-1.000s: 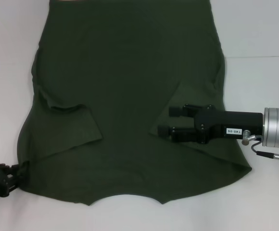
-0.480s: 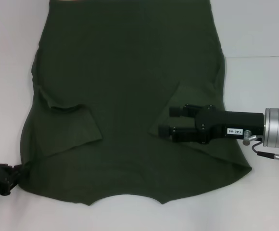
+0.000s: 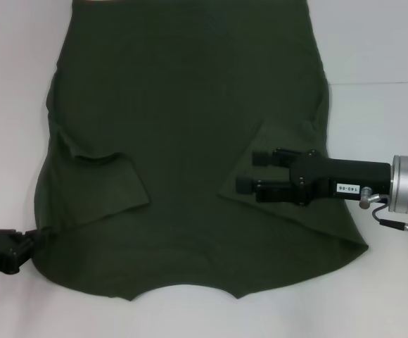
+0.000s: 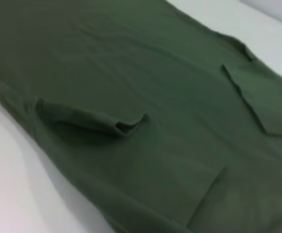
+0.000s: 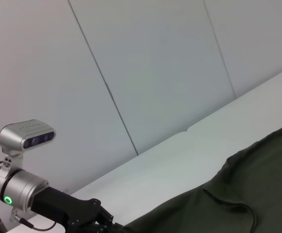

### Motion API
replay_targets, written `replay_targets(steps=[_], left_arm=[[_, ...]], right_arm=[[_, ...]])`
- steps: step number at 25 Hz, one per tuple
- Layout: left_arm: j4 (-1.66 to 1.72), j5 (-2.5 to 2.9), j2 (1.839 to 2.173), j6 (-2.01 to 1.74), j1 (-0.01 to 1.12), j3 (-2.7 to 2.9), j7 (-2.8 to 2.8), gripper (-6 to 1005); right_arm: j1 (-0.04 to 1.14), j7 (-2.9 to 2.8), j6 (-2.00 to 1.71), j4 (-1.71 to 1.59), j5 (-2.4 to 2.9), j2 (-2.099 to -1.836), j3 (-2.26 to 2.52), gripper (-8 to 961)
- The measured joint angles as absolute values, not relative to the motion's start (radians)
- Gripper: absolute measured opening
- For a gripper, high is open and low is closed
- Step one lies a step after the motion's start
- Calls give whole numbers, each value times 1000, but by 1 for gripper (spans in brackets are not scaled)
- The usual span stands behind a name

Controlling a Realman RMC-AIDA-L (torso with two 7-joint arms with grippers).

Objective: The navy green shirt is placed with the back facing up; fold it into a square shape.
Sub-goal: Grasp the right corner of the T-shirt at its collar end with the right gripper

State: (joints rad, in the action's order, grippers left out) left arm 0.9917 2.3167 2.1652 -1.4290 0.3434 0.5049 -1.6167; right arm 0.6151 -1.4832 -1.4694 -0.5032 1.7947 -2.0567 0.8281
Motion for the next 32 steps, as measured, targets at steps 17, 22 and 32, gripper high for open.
replay_targets(steps=[17,22,32], left_arm=[[982,2272,2170,-1451,353,513,-1644,57],[969,2271,2170,-1443,354,514,-1644,57],[958,2270,2169,-1442,353,514,-1641,58]], right_arm=[[549,-2003,-1476,-588,1958,-1952,829,914],[498,-2112,-1487,-609,1987,-1914,827,914],[461,-2148,-1475,-601,2122,-1906,715,913]])
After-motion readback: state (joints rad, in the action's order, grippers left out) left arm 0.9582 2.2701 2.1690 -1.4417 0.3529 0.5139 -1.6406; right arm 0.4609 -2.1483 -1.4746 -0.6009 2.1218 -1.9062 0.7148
